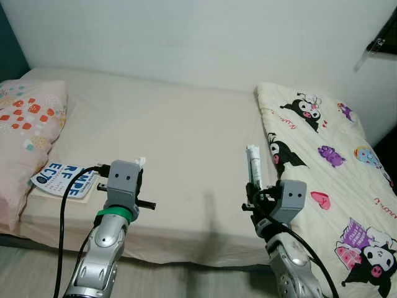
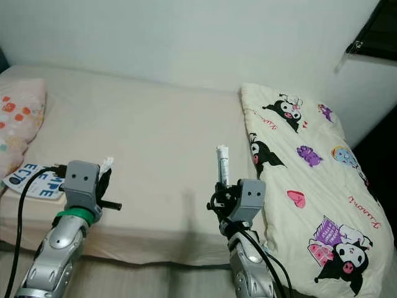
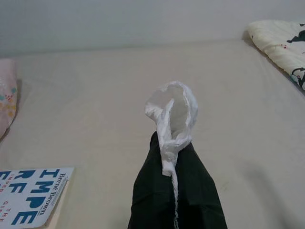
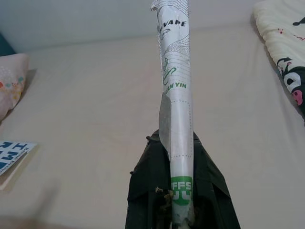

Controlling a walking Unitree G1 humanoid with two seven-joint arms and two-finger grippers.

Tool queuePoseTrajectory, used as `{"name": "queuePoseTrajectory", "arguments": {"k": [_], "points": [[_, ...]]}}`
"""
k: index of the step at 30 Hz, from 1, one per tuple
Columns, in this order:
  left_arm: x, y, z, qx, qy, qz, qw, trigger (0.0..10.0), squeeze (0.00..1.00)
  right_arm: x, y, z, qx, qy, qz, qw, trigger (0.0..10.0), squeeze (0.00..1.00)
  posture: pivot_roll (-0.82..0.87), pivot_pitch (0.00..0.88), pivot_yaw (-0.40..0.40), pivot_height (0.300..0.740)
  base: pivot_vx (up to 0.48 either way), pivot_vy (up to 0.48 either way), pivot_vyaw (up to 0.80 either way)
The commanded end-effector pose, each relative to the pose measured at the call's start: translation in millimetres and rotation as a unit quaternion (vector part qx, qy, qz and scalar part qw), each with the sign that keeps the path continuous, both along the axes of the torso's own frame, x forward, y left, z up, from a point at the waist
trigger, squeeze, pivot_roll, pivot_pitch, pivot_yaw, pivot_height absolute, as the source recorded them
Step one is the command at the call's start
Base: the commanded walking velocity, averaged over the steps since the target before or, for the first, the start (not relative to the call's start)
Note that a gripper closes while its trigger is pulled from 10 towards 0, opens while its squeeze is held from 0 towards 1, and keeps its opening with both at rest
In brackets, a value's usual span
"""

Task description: Clean up the room

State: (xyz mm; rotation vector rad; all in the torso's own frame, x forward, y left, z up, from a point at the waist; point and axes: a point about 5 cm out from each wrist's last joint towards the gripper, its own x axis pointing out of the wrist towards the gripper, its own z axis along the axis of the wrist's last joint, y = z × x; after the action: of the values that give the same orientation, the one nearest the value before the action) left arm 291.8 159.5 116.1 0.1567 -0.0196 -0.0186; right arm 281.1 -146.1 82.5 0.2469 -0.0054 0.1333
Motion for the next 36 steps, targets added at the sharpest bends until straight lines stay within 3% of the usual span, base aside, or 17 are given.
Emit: {"name": "queuePoseTrajectory", "arguments": {"k": [1, 36], "points": [[-0.5, -1.5, -5.2, 0.005, 0.009, -0.005, 1.000, 10.0, 0.00, -1.2, -2.3, -3.7, 0.010, 0.007, -0.009, 1.000, 10.0, 0.00, 0.07, 0.037, -0.058, 0.719, -0.289, 0.000, 0.00], [0.9, -0.4, -4.4, 0.007, 0.007, -0.006, 1.000, 10.0, 0.00, -0.6, -2.0, -2.8, 0.008, 0.000, -0.005, 1.000, 10.0, 0.00, 0.07, 0.036, -0.054, 0.719, -0.334, 0.000, 0.00]]}}
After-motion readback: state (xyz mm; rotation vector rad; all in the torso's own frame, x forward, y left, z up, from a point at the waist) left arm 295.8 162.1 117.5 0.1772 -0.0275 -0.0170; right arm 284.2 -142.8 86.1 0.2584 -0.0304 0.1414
